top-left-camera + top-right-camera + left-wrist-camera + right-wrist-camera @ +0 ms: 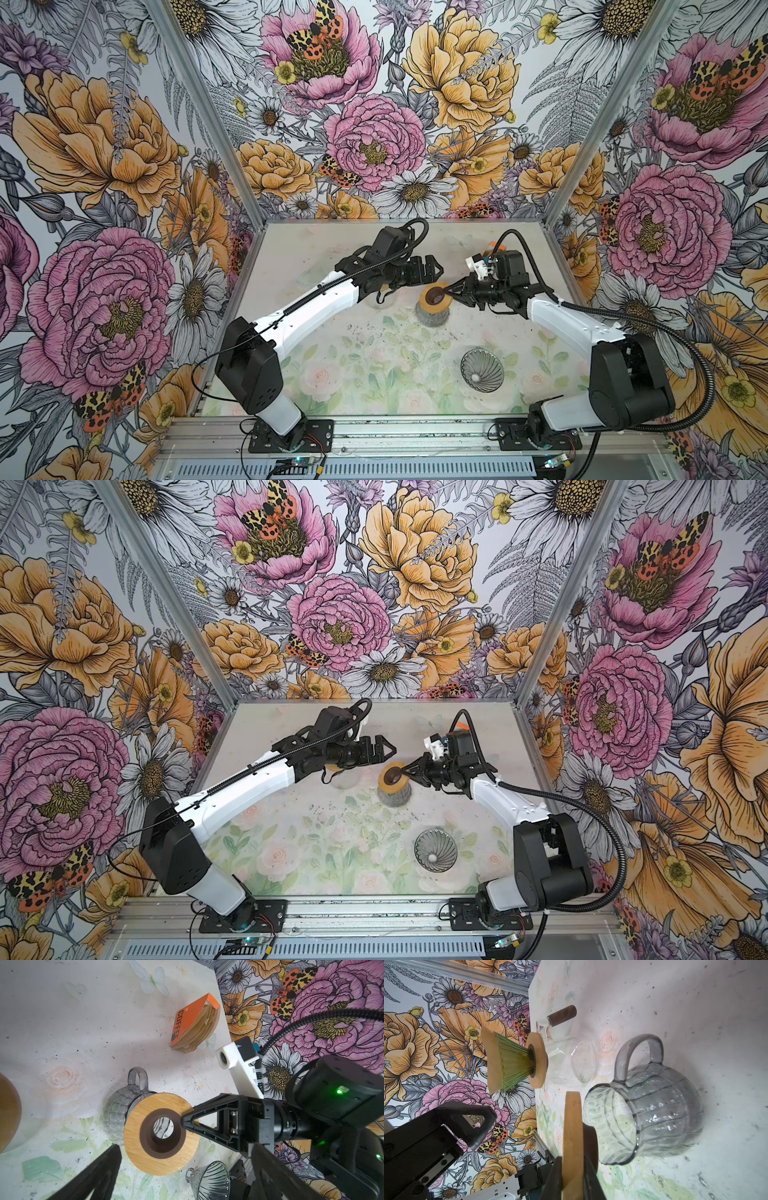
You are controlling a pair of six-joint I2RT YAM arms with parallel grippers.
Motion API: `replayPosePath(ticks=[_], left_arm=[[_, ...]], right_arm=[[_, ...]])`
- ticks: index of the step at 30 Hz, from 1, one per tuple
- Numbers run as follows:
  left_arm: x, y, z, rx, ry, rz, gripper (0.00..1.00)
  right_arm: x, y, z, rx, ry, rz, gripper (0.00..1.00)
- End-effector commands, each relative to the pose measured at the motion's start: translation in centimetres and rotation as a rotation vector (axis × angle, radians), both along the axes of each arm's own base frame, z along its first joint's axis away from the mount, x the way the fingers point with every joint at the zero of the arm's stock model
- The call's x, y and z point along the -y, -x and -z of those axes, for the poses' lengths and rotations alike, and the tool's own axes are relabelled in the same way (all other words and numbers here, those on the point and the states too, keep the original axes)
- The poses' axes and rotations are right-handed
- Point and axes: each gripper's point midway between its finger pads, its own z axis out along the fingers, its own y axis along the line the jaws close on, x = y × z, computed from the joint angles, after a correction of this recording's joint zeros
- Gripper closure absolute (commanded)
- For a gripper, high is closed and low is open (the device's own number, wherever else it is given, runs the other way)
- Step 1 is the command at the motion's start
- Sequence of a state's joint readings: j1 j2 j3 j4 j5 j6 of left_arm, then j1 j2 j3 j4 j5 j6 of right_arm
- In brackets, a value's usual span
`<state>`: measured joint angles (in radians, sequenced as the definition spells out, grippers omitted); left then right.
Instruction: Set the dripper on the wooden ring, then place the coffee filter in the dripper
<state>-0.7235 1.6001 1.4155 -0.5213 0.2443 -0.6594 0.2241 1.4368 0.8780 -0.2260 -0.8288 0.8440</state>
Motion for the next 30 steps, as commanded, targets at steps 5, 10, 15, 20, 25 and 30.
replayPosePath(ticks=[5, 10, 15, 20, 25, 30], left_arm=[[0.2, 0.9, -0.2, 0.034, -0.024, 0.025, 0.01], [-0.2, 1.1, 0.8, -0.022, -0.02, -0.019, 0.01], [0.3, 1.6, 2.4, -0.06, -0.039, -0.015, 0.01], [1.4, 1.8, 2.8, -0.056, -0.052, -0.006, 0.01], [2.2, 1.7, 3.5, -0.069, -0.062, -0.006, 0.01], [2.5, 1.6, 3.4, -0.067, -0.062, -0.012, 0.01]], right_arm=[[-0.2, -1.2, 0.5, 0.079, 0.04, -0.021, 0.94], [-0.1, -1.3, 0.6, 0.096, 0.051, -0.024, 0.94], [0.1, -1.4, 0.9, 0.087, 0.054, -0.018, 0.93], [0.1, -1.5, 0.4, 0.096, 0.038, -0.023, 0.91], [0.9, -1.5, 1.6, 0.064, 0.045, -0.005, 0.88], [1.3, -1.5, 2.2, 0.052, 0.049, 0.003, 0.81]])
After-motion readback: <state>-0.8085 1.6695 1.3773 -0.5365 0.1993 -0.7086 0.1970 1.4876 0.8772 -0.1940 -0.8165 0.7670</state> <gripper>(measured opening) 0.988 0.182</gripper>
